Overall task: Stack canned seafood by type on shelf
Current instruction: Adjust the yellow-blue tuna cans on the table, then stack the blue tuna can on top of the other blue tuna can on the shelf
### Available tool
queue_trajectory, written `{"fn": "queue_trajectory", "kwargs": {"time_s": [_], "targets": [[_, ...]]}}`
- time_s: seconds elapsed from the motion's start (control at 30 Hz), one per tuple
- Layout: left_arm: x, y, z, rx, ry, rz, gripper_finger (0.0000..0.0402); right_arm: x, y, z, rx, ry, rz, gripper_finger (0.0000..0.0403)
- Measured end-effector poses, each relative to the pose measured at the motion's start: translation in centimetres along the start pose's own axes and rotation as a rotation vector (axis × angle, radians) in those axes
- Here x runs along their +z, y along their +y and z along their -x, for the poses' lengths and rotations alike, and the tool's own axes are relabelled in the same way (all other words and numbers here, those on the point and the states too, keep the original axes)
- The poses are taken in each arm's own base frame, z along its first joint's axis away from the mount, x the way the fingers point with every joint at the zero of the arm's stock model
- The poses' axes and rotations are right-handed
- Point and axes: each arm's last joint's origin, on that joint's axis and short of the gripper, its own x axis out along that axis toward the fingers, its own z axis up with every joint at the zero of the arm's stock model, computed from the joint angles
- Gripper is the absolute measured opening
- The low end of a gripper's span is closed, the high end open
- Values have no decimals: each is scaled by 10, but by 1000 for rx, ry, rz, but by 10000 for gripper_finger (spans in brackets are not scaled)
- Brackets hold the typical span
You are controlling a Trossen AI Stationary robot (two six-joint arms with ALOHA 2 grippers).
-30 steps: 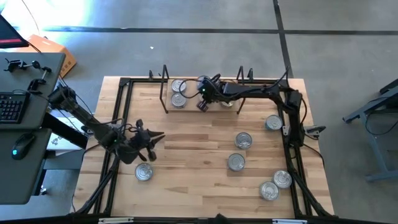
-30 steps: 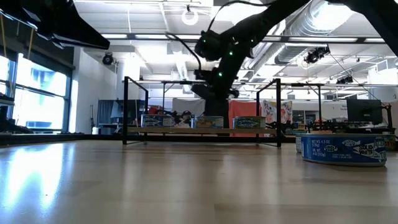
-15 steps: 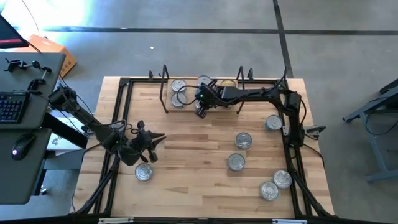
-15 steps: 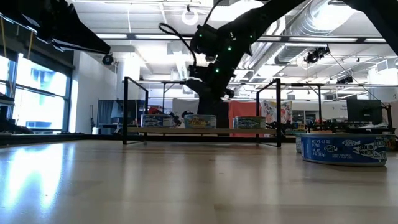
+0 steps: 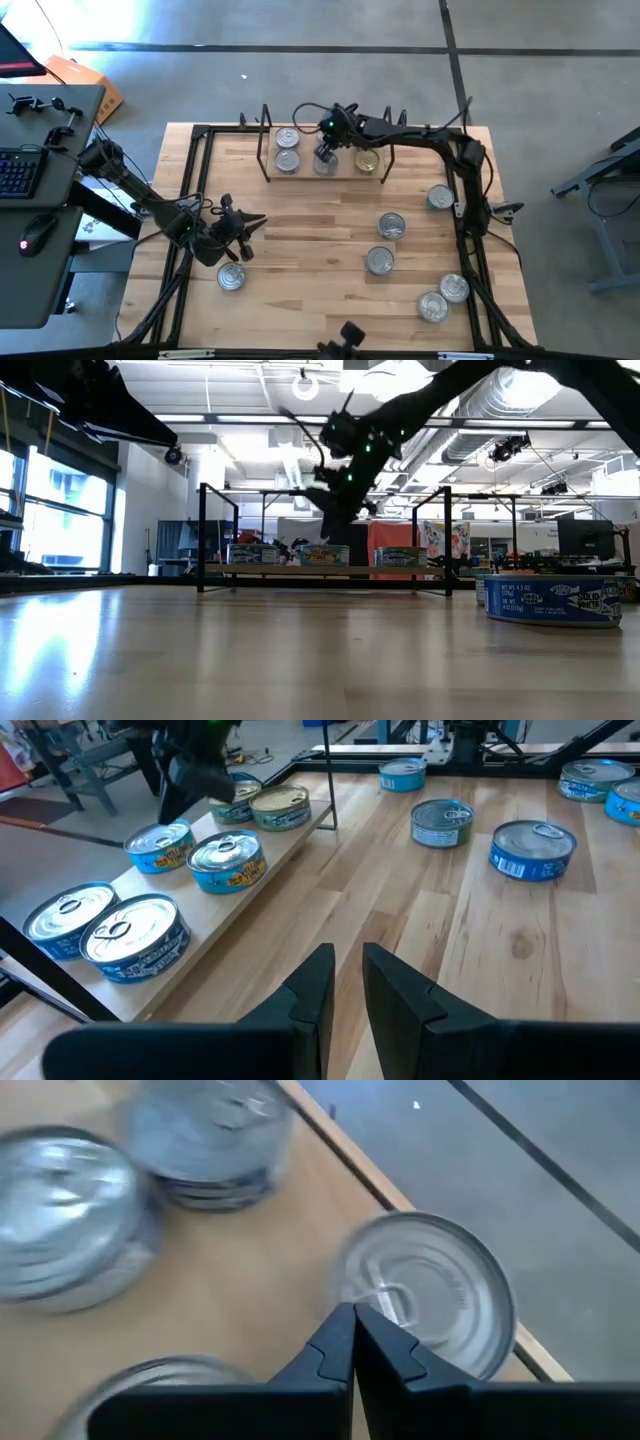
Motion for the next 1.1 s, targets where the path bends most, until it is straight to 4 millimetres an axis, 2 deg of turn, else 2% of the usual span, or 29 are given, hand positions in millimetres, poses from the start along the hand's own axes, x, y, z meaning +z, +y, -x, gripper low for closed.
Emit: {"fn": "queue_trajectory", "kwargs": {"time_s": [0.17, 0.3, 0.67, 0.8, 0.97, 1.03, 1.1], "targets": [[0, 0, 0, 0, 0, 1, 46, -6, -17, -20, -15, 21, -28, 0], [0, 0, 0, -2, 0, 2, 46, -10, -22, -25, 19, 50, -44, 0], [0, 0, 0, -5, 0, 3, 46, -10, -4, -21, 40, 46, -22, 0], [0, 0, 0, -5, 1, 10, 46, -3, 1, -17, -16, 30, 5, 0], [0, -1, 0, -15, 6, 11, 46, 18, 17, 6, -41, -109, 49, 0], [0, -1, 0, -23, 10, 13, 46, 25, 34, 17, 7, -186, 75, 0], [-1, -2, 2, -32, 12, 11, 46, 27, 61, 27, 95, -242, 114, 0]]}}
